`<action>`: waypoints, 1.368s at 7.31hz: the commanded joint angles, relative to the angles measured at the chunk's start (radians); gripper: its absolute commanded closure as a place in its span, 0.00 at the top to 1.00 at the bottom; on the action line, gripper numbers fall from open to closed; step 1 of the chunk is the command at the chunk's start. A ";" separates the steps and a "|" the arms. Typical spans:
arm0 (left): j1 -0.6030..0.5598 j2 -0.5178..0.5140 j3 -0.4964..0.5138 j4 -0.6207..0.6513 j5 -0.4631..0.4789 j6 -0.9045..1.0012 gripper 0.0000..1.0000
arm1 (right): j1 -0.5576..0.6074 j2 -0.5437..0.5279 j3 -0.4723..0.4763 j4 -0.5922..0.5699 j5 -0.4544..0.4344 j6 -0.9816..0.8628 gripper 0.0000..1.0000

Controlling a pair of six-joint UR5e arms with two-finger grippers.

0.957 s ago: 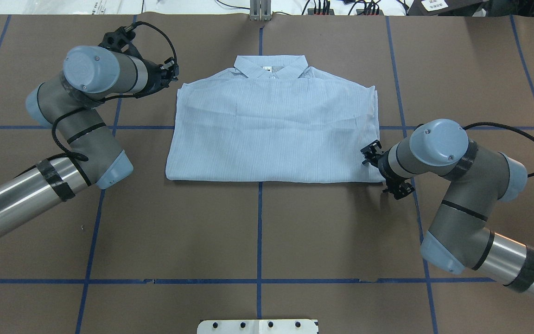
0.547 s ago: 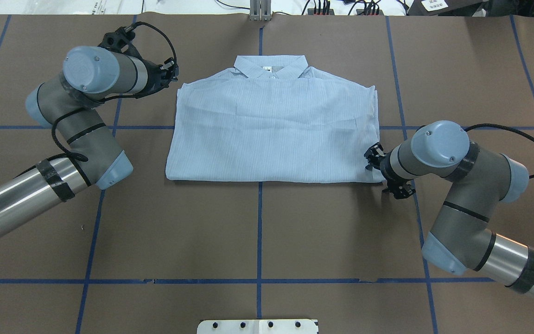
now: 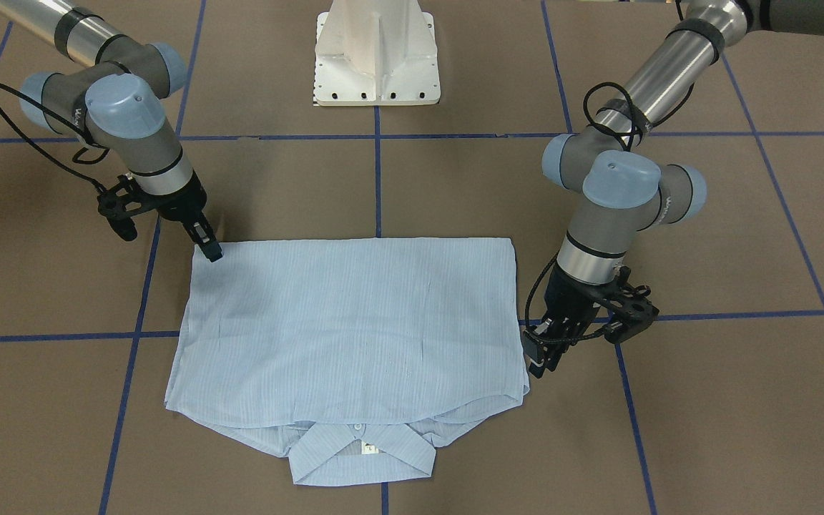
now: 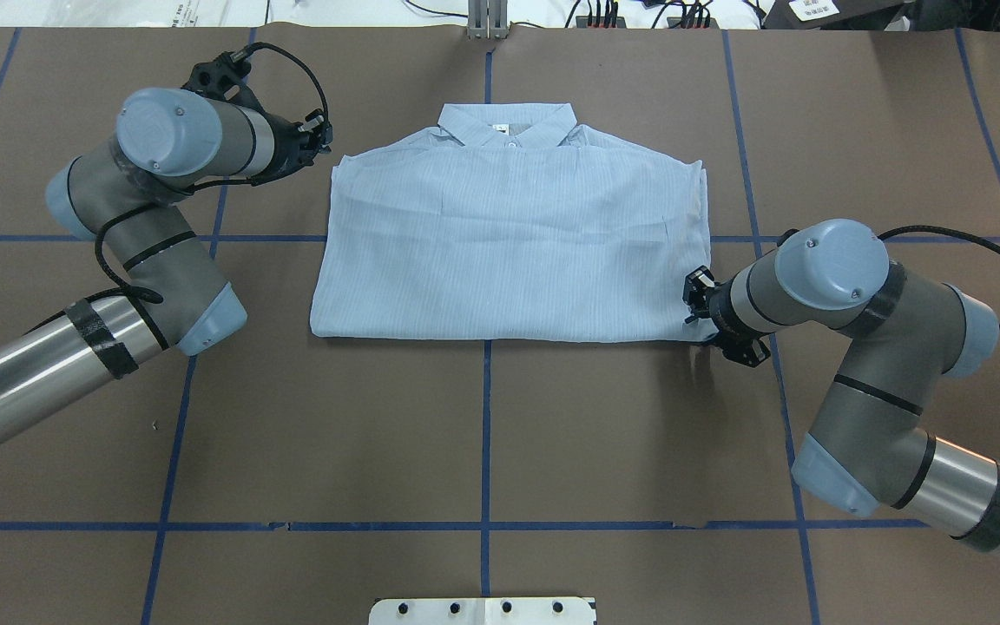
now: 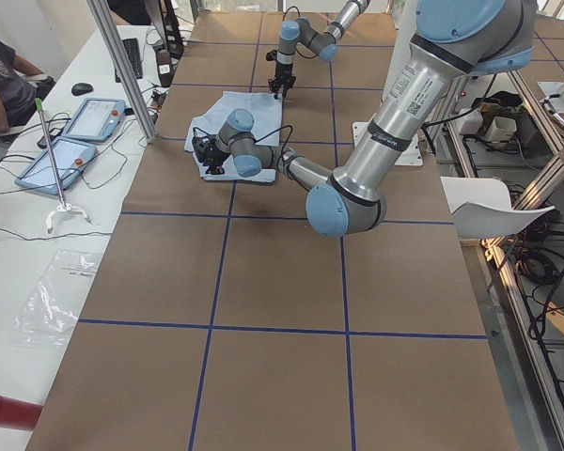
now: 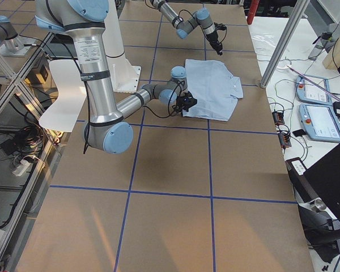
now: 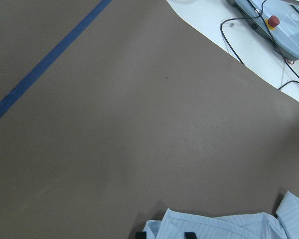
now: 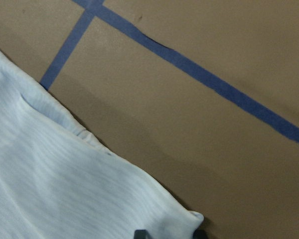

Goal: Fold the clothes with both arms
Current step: 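Move the right gripper down to the folded shirt's side edge and grasp, then drag the shirt edge with the right gripper toward the robot, rotating the shirt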

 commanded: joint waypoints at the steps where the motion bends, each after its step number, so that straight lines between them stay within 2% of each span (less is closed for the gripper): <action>1: 0.000 0.005 -0.001 0.000 0.002 -0.002 0.39 | 0.002 -0.003 0.001 -0.006 -0.005 0.000 0.00; 3: 0.000 0.007 -0.001 0.000 0.003 -0.002 0.39 | 0.013 -0.011 0.019 -0.008 0.002 0.002 0.00; 5: 0.000 0.007 -0.017 0.000 0.003 -0.002 0.39 | 0.010 -0.142 0.170 -0.011 0.002 0.012 0.00; 7: 0.006 0.031 -0.067 0.002 0.000 -0.005 0.39 | -0.060 -0.275 0.345 -0.055 0.083 0.052 0.00; 8: 0.009 0.057 -0.125 0.012 -0.005 -0.005 0.39 | -0.123 -0.328 0.408 -0.058 0.158 0.061 0.00; 9: 0.014 0.091 -0.223 0.059 -0.029 -0.006 0.39 | -0.168 -0.365 0.447 -0.058 0.309 0.063 0.00; 10: 0.035 0.141 -0.335 0.107 -0.097 -0.017 0.39 | -0.253 -0.368 0.475 -0.060 0.368 0.081 0.00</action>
